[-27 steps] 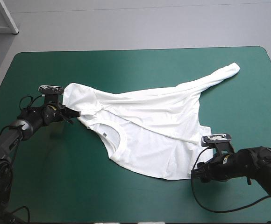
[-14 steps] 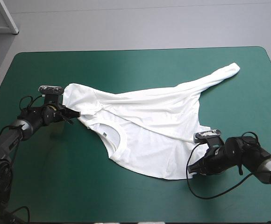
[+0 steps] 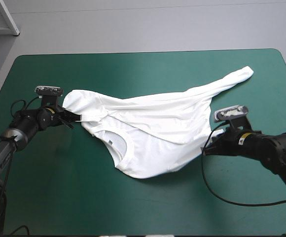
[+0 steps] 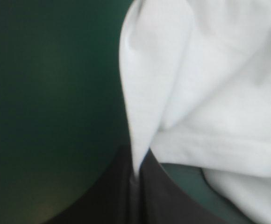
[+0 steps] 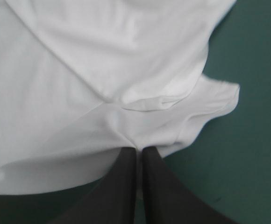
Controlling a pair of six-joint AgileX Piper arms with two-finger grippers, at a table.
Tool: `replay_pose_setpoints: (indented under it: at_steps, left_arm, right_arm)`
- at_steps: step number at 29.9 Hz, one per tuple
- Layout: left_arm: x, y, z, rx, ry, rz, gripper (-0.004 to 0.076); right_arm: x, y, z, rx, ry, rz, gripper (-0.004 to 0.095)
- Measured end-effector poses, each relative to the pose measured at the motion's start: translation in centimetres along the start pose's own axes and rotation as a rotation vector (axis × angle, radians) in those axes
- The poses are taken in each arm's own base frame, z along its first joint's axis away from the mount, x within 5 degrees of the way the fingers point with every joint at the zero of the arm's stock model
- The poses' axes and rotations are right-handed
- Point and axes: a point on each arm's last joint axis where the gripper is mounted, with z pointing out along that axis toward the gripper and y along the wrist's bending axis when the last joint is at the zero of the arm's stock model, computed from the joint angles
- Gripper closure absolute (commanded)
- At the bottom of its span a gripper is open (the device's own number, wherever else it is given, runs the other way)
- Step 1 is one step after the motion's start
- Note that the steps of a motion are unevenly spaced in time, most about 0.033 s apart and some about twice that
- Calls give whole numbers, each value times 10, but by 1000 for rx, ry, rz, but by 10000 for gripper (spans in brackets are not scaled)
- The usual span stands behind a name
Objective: Fold the cloth
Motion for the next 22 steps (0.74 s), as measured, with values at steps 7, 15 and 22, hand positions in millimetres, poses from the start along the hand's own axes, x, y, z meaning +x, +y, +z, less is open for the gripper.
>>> replay_pose_setpoints:
  at_steps: [7,15,22]
  left_arm:
    - [-54,1,-83,23,-158,9,705]
    - [-111,-3,-220,78,-476,56,705]
    - [-132,-6,-338,78,-694,145,705]
  right_arm:
    - [-71,5,-95,86,-321,-110,922]
    - [-120,8,-209,244,-691,-219,922]
    - [-138,13,-270,299,-836,-277,922]
